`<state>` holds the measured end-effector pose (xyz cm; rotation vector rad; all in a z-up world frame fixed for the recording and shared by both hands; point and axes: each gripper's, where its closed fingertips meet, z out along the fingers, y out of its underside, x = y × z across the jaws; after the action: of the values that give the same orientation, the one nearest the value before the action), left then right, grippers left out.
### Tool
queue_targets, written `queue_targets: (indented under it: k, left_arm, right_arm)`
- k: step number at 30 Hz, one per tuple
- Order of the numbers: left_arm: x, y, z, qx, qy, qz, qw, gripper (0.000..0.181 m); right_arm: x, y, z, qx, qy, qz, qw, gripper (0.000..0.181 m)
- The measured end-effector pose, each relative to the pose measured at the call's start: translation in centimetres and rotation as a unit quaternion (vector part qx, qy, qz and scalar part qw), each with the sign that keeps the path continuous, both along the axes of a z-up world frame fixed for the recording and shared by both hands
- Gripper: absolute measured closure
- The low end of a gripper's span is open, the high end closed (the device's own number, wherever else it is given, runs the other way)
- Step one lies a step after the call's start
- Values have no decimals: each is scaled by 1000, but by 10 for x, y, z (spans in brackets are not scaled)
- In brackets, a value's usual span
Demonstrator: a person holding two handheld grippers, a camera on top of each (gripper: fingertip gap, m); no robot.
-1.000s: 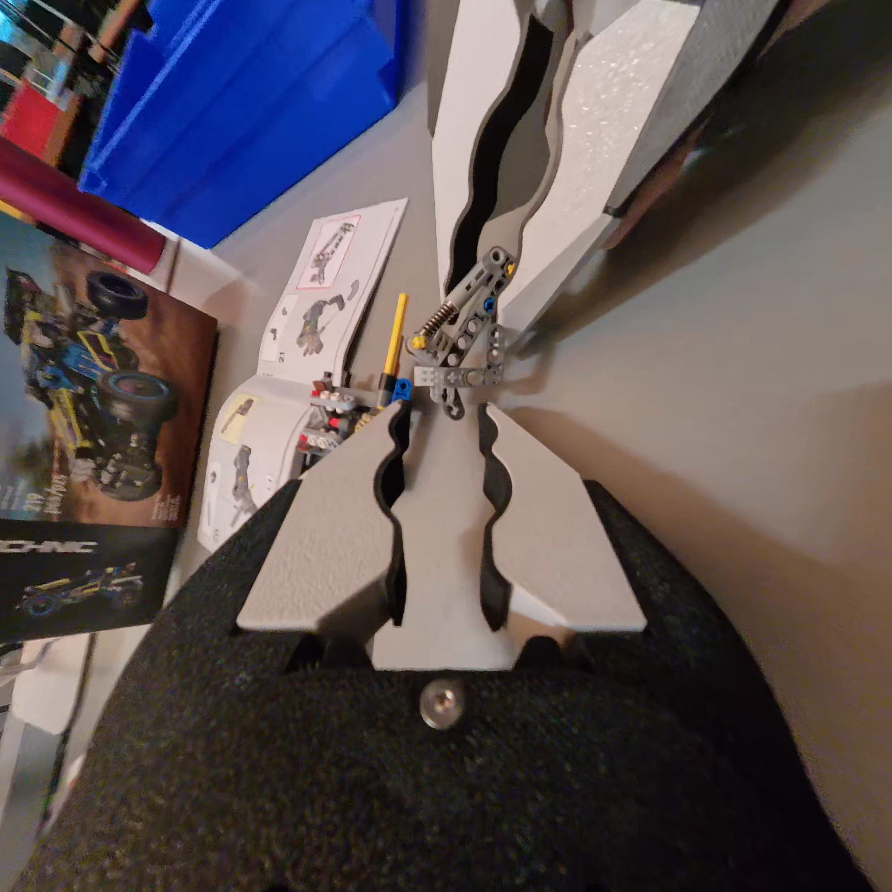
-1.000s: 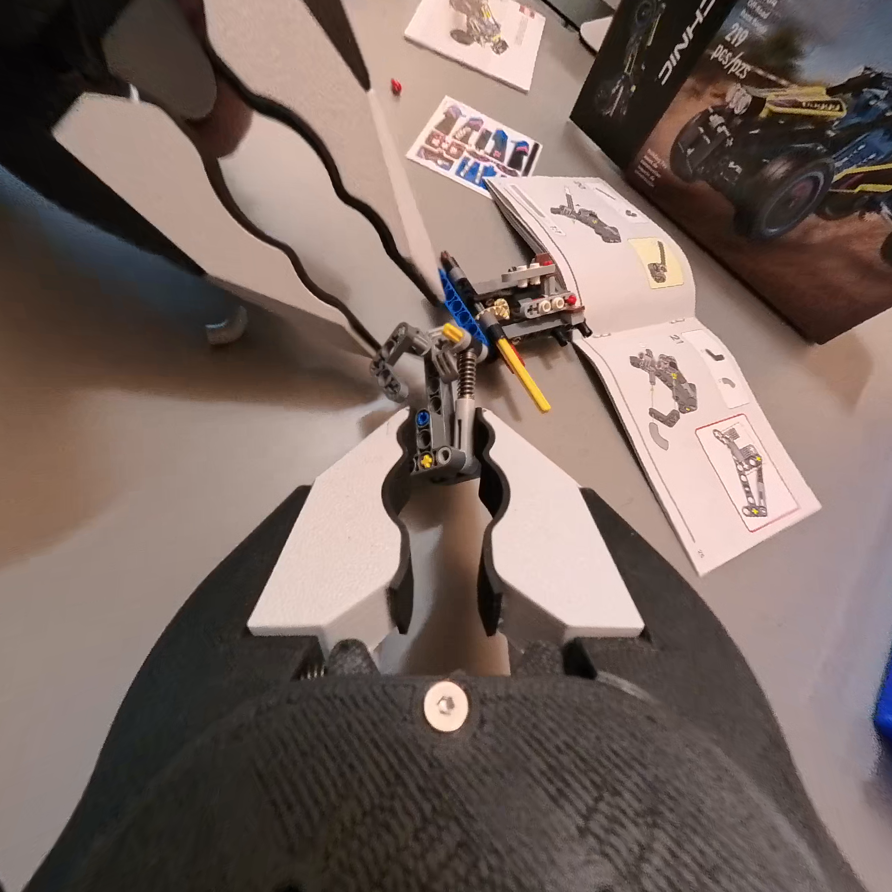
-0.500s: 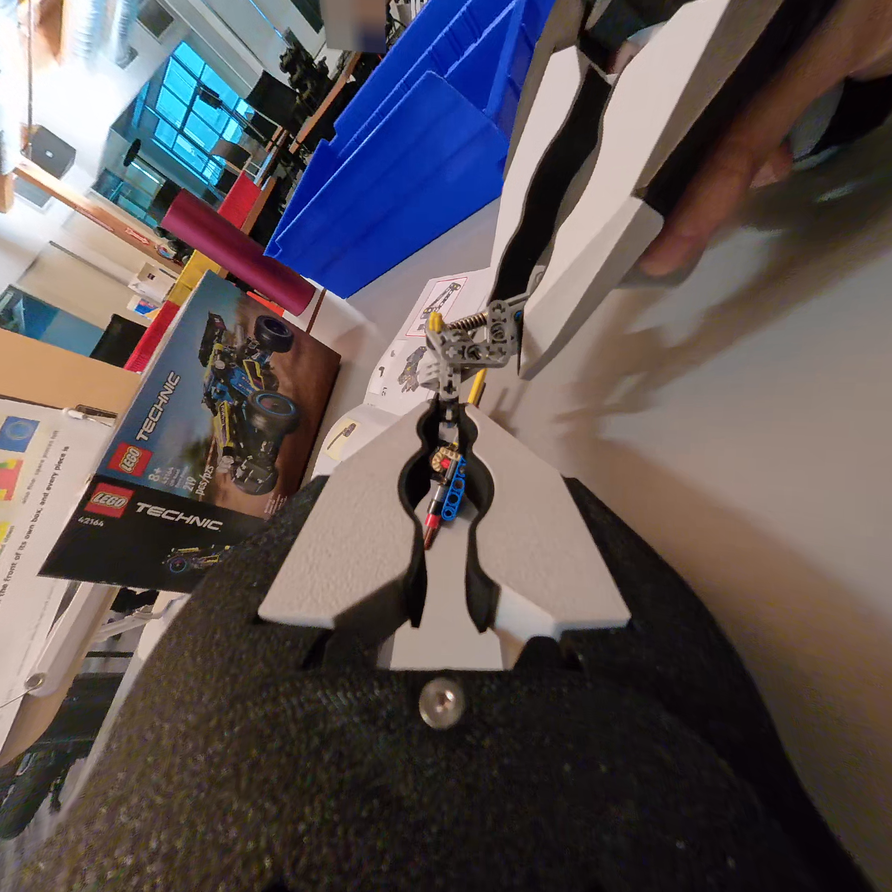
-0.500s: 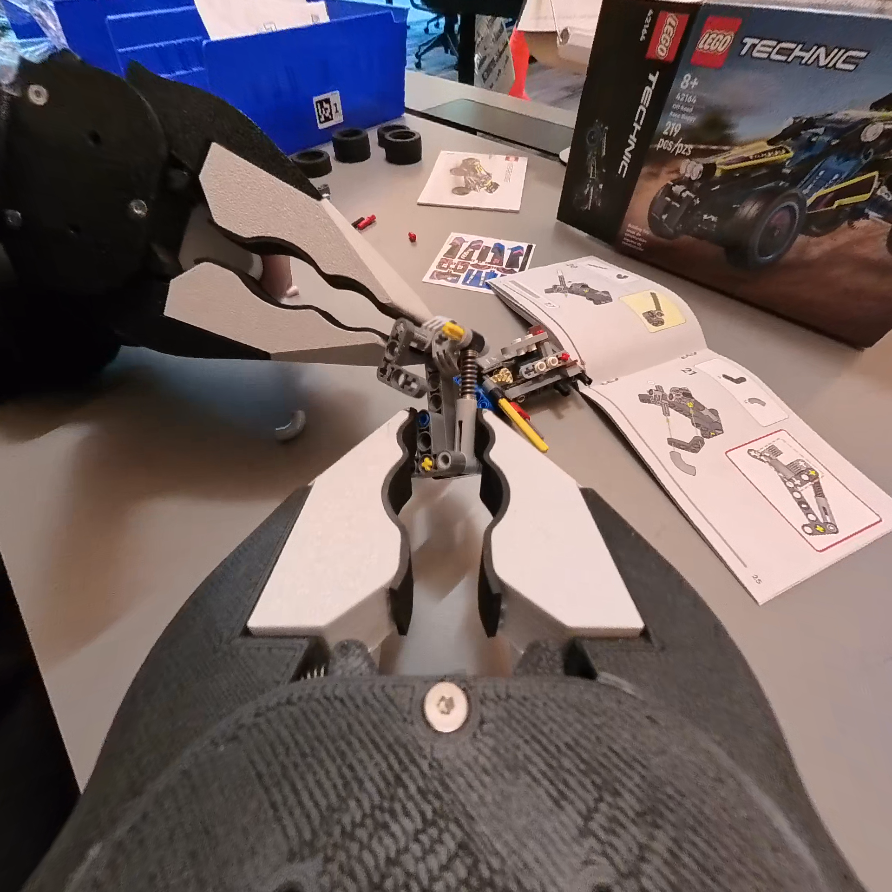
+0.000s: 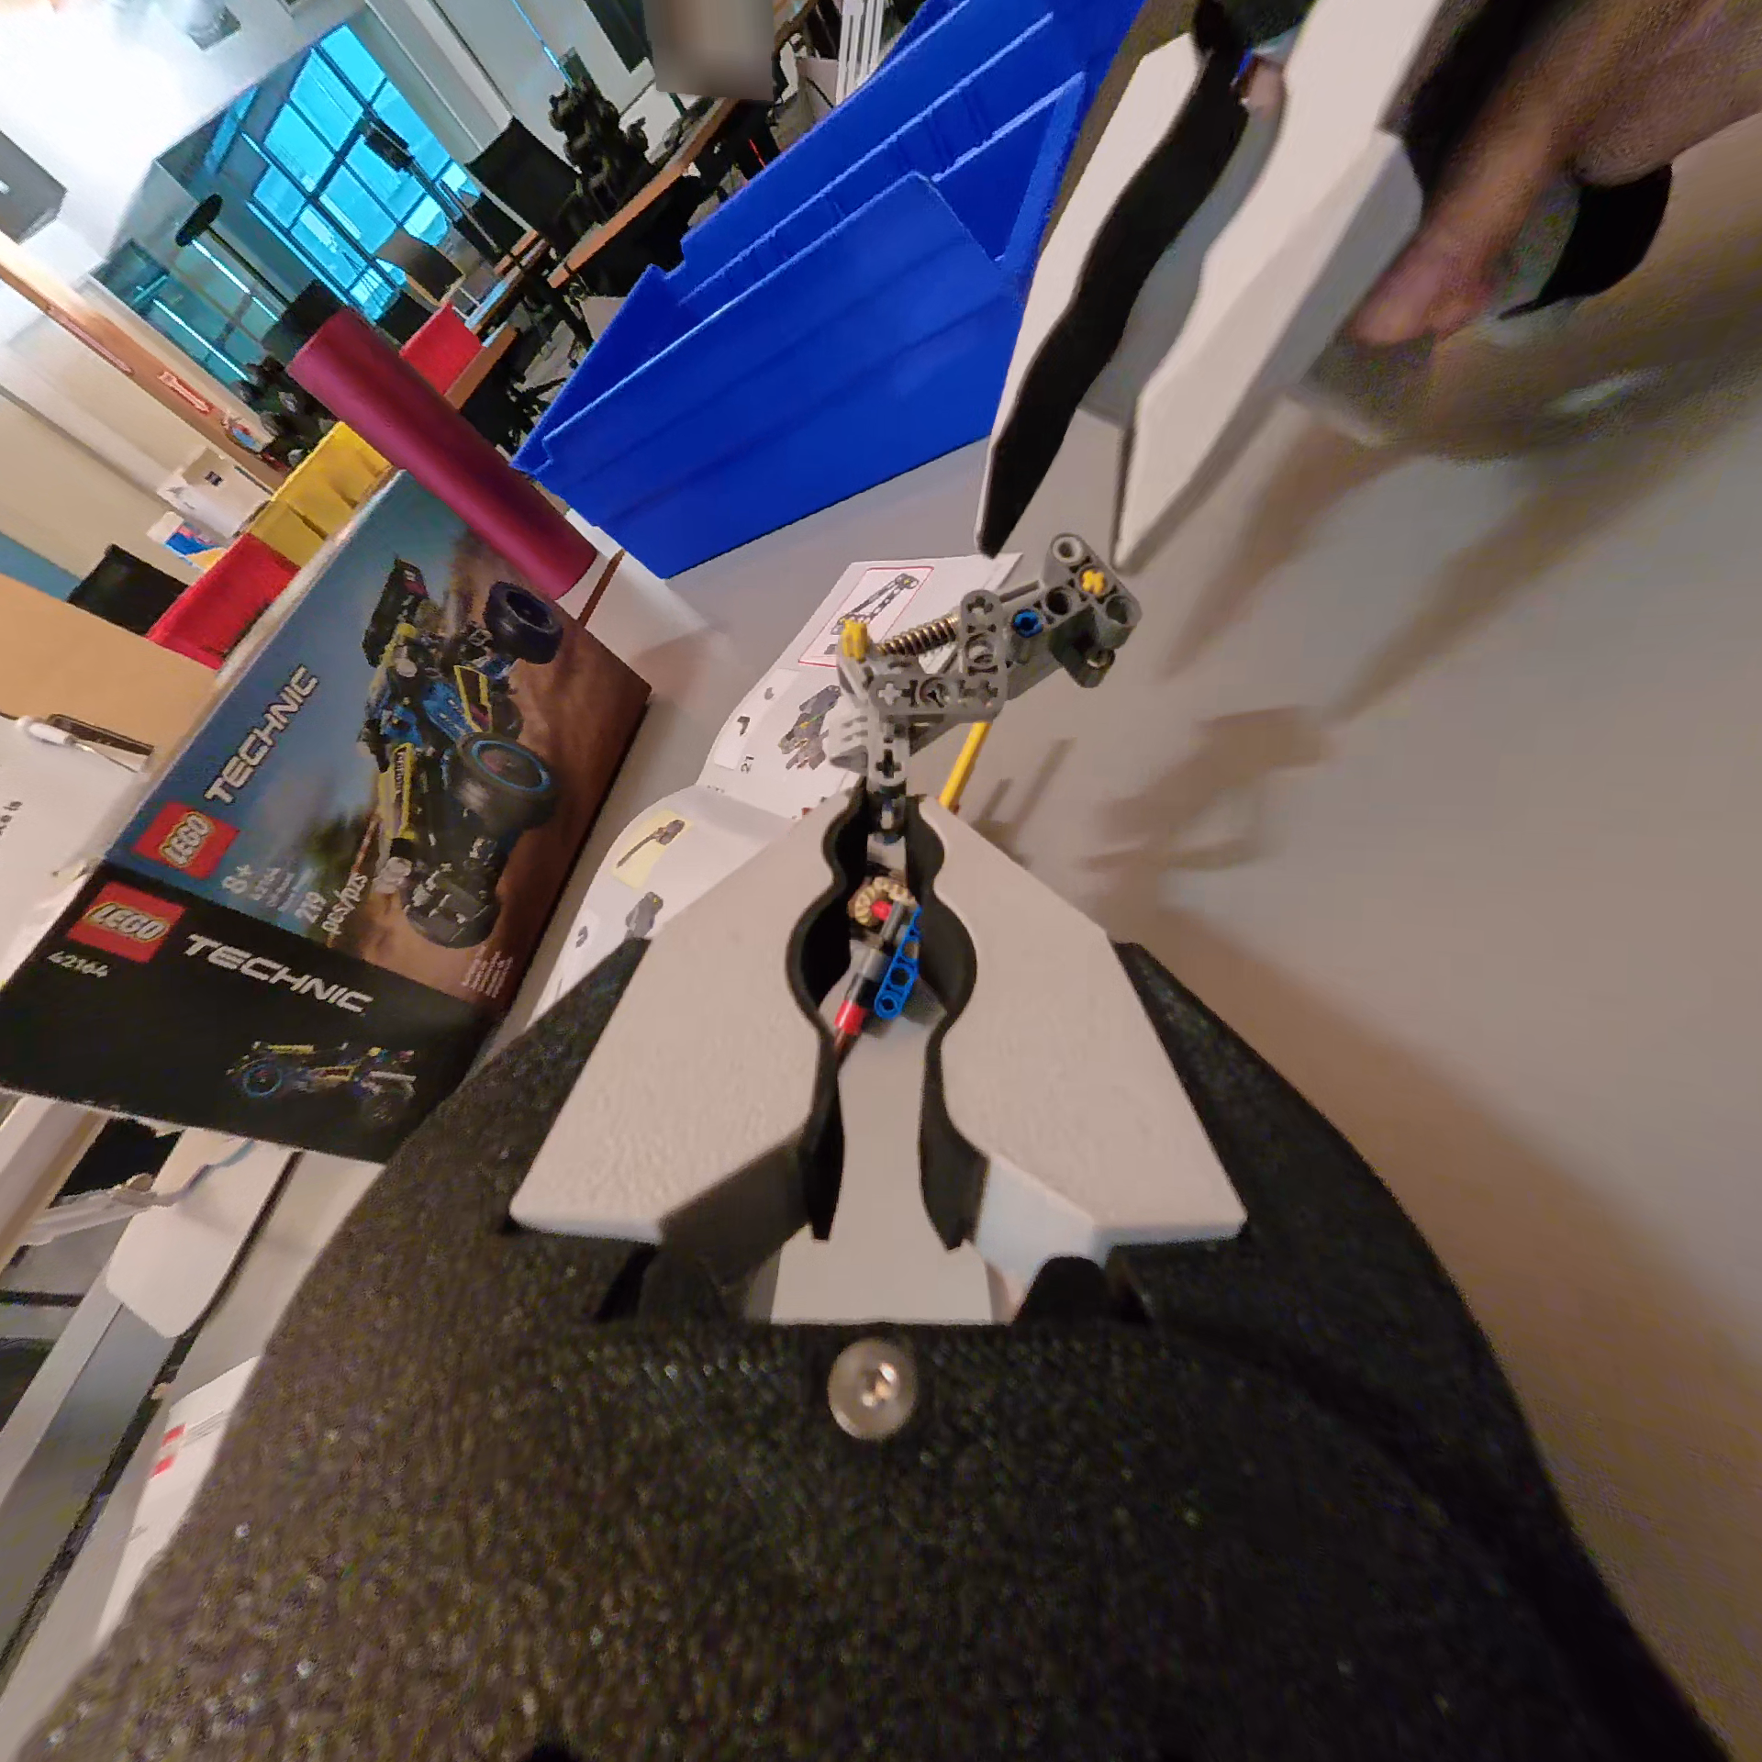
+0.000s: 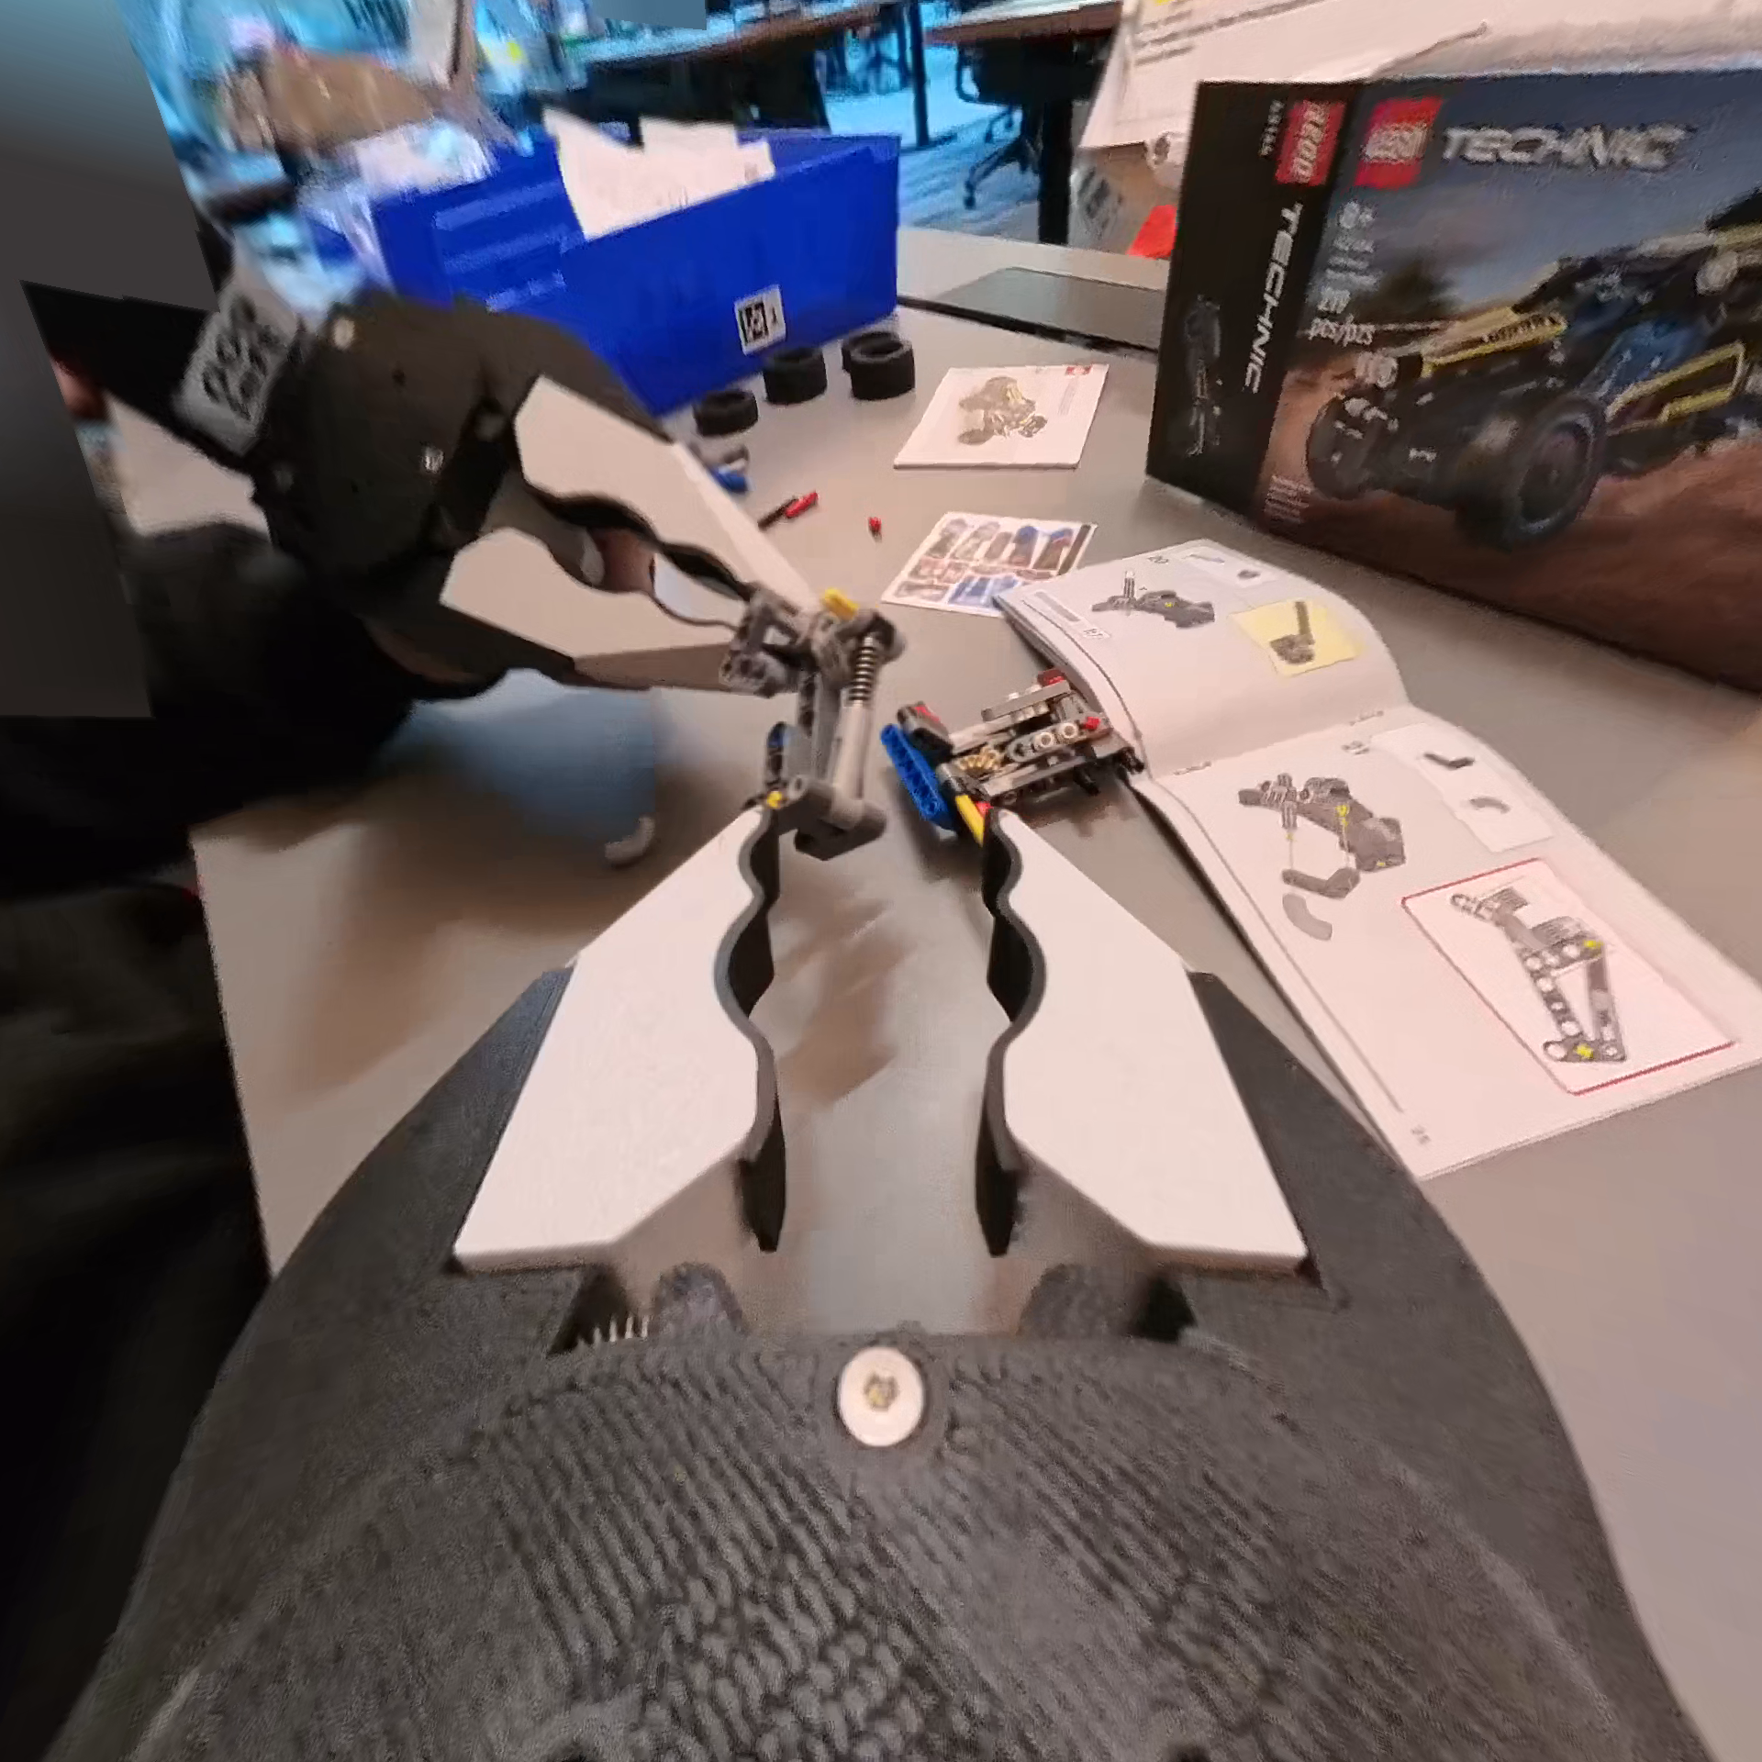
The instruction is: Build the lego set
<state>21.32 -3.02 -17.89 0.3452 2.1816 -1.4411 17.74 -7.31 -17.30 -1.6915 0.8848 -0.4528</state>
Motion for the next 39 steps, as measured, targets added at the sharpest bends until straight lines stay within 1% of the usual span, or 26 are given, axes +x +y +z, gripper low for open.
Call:
queue_targets:
  k: [1, 4, 6, 8, 11, 14, 15, 16, 19, 21, 22, 24, 25, 26, 29, 31, 33, 38, 39]
  left_arm:
    - [1, 1, 1, 0, -9, 2, 1000, 177]
    - [1, 2, 4, -3, -23, 4, 1000, 177]
    - [3, 2, 4, -4, -26, 10, 1000, 177]
    - [5, 3, 4, -5, -30, 16, 999, 177]
    - [10, 5, 7, -13, -28, 28, 999, 177]
    - [15, 8, 12, -30, -23, 41, 998, 177]
    - [17, 8, 14, -36, -22, 45, 998, 177]
    - [19, 9, 16, -42, -22, 49, 998, 177]
    - [22, 12, 22, -61, -30, 56, 996, 177]
    - [24, 13, 24, -68, -38, 61, 995, 177]
    - [25, 13, 24, -69, -43, 63, 995, 177]
    - [26, 14, 24, -71, -57, 63, 994, 177]
    - [26, 14, 23, -71, -64, 62, 993, 177]
    - [26, 14, 21, -70, -70, 60, 993, 177]
    - [26, 11, 17, -61, -81, 51, 994, 177]
    - [25, 11, 15, -59, -92, 49, 993, 177]
    - [22, 10, 12, -53, -100, 43, 993, 177]
    - [13, 7, 13, -54, -116, 20, 992, 177]
    - [12, 7, 12, -53, -116, 19, 992, 177]
  right_arm:
    - [2, -3, 3, 29, 11, 4, 1000, 140]
    - [7, -5, 13, 107, 35, 29, 993, 143]
    - [13, -3, 18, 135, 35, 46, 989, 142]
    - [24, -4, 17, 137, 29, 38, 989, 140]
    - [38, -5, 25, 143, -4, 35, 989, 123]
    - [51, -8, 37, 133, -53, 30, 989, 119]
    - [52, -6, 38, 127, -55, 44, 989, 118]
    - [51, -1, 38, 121, -50, 67, 989, 120]
    - [50, 7, 35, 101, -35, 129, 986, 137]
    - [58, 6, 37, 129, -19, 130, 983, 149]
    - [60, 6, 38, 153, -12, 128, 980, 152]
    - [54, 10, 36, 186, -1, 138, 973, 163]
    - [49, 12, 30, 183, 10, 143, 973, 165]
    - [46, 14, 25, 174, 20, 144, 974, 162]
    - [44, 16, 24, 177, 29, 133, 975, 161]
    - [41, 21, 20, 174, 46, 143, 973, 162]
    - [41, 24, 13, 151, 48, 145, 977, 157]
    - [31, 37, 14, 138, 41, 179, 973, 169]
    - [30, 38, 13, 130, 35, 184, 974, 176]
